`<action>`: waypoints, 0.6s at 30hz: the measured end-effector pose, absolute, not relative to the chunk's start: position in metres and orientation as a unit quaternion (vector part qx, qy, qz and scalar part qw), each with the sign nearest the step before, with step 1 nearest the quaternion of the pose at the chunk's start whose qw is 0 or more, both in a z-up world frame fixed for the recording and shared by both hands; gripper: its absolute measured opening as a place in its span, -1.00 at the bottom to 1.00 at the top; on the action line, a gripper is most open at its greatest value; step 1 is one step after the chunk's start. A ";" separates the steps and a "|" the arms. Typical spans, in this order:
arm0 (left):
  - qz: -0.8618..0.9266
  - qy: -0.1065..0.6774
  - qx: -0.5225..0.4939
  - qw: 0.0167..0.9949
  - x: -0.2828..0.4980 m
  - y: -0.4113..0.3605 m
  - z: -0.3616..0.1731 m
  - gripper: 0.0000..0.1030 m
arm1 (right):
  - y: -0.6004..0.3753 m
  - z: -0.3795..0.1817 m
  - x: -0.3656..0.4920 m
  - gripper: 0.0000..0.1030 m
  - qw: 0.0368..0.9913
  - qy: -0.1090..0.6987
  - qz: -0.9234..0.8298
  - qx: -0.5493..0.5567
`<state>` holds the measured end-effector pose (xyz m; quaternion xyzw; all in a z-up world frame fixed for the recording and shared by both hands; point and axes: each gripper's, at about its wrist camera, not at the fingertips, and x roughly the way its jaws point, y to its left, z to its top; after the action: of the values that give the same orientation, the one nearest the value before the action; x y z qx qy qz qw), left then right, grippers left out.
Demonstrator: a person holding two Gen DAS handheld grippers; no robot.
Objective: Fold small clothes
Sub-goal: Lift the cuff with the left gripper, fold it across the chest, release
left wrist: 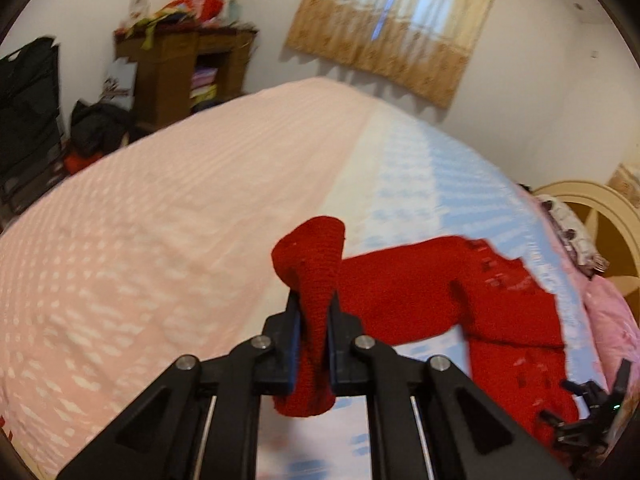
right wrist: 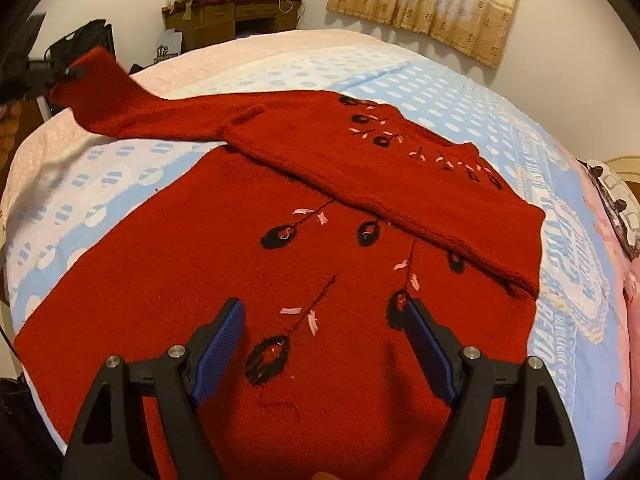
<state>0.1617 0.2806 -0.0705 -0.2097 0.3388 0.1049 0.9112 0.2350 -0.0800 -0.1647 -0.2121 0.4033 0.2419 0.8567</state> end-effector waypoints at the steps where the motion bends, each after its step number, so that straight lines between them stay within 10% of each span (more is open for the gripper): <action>1: 0.093 0.334 -0.213 0.913 0.165 0.276 -0.063 -0.79 | -0.082 -0.164 0.234 0.58 0.858 0.402 0.241 -0.211; 18: -0.016 0.268 -0.215 0.939 0.226 0.185 0.038 -0.79 | -0.135 -0.154 0.213 0.58 0.877 0.388 0.218 -0.182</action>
<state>0.2261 0.1851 0.0376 -0.2148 0.2679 -0.0163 0.9390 0.2133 -0.1349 -0.1539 -0.1820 0.3885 0.2180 0.8766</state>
